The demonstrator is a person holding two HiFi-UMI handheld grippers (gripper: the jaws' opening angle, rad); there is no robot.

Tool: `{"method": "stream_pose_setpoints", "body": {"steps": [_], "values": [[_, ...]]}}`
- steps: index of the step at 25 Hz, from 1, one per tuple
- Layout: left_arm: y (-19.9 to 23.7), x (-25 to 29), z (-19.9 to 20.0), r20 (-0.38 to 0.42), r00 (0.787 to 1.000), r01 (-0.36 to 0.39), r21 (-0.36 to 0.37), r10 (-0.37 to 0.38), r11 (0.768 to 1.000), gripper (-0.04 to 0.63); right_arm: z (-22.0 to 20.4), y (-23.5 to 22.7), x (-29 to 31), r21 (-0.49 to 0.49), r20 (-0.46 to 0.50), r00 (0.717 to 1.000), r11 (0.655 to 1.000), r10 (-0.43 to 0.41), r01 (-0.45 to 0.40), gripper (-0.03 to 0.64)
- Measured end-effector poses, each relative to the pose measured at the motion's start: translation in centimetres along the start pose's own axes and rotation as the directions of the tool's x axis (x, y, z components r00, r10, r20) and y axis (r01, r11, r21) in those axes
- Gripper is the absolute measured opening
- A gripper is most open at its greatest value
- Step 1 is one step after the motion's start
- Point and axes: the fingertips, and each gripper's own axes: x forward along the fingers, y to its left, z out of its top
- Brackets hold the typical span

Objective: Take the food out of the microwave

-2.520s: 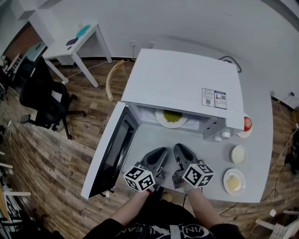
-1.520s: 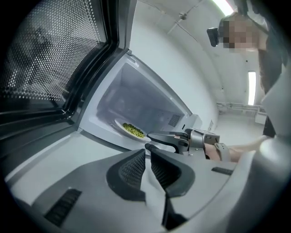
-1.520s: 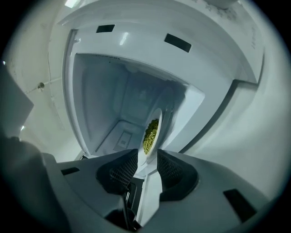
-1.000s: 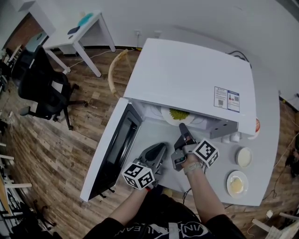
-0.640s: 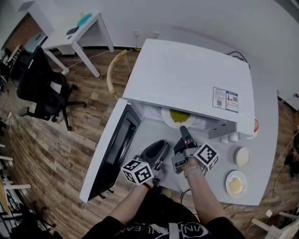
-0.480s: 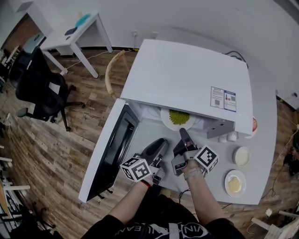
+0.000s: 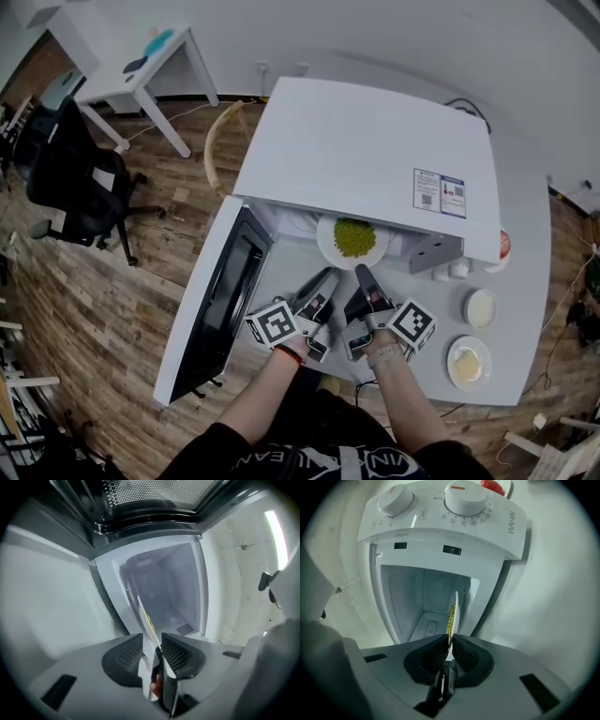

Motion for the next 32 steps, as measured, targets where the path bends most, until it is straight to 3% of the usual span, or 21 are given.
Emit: {"method": "stream_pose_setpoints", "body": {"steps": [6, 13, 18, 22, 26, 29, 32], "values": [[0.4, 0.3, -0.1, 0.001, 1.000, 0.012, -0.049, -0.012, 0.999, 0.114, -0.8, -0.2, -0.8, 0.037, -0.013, 1.000, 0.999, 0.004, -0.004, 0.048], [0.8, 0.4, -0.7, 0.006, 1.000, 0.004, -0.116, -0.003, 0.993, 0.115, -2.0, 0.2, -1.2, -0.014, -0.071, 0.997, 1.000, 0.021, -0.022, 0.048], [0.0, 1.1, -0.6, 0.032, 0.998, 0.057, -0.162, -0.052, 0.985, 0.123, -2.8, 0.2, -1.5, -0.058, -0.119, 0.993, 0.998, 0.027, -0.034, 0.048], [0.3, 1.5, -0.3, 0.044, 0.997, 0.072, -0.148, -0.066, 0.986, 0.129, -3.3, 0.3, -1.6, -0.044, -0.141, 0.989, 0.998, 0.048, -0.055, 0.048], [-0.3, 2.1, -0.2, 0.063, 0.996, 0.080, -0.207, -0.069, 0.975, 0.129, -4.1, 0.3, -1.9, -0.067, -0.184, 0.982, 0.996, 0.053, -0.066, 0.048], [-0.4, 2.2, 0.1, 0.066, 0.995, 0.090, -0.192, -0.079, 0.977, 0.129, -4.7, 0.5, -2.0, -0.053, -0.198, 0.979, 0.997, 0.053, -0.065, 0.046], [-0.1, 2.2, 0.0, 0.085, 0.994, 0.082, -0.243, -0.063, 0.967, 0.129, -5.0, 0.4, -2.1, -0.052, -0.201, 0.978, 0.997, 0.054, -0.065, 0.042]]}}
